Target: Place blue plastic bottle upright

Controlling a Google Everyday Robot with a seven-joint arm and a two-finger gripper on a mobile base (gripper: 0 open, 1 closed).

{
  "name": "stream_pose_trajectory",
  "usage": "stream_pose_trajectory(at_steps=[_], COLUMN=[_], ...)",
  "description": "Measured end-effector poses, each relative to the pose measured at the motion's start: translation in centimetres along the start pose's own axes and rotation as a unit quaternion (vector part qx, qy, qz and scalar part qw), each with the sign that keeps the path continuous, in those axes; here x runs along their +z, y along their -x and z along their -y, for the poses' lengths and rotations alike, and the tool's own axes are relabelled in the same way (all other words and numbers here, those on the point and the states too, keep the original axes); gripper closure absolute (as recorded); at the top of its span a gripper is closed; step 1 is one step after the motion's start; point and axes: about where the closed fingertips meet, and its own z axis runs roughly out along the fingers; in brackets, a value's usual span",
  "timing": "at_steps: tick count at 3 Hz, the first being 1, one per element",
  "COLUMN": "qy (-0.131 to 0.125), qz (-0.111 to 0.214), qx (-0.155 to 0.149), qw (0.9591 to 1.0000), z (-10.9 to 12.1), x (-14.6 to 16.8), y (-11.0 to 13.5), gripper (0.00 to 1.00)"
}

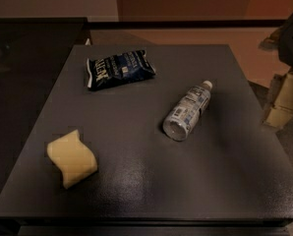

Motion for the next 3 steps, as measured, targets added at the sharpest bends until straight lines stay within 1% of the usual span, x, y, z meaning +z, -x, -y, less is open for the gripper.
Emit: stream_pose_trajectory(at_steps=[1, 2, 3], qy=[0.000, -0.004, -0.001], qz=[0.000, 0.002, 0.011], qx=[0.000, -0.008, -0.047], qw=[1.0000, 1.0000, 0.9988], z=[0.0, 0.0, 0.6], x=[0.0, -0.1, 0.6], y=[0.0, 0.3, 1.9], gripper=[0.00, 0.00, 0.00])
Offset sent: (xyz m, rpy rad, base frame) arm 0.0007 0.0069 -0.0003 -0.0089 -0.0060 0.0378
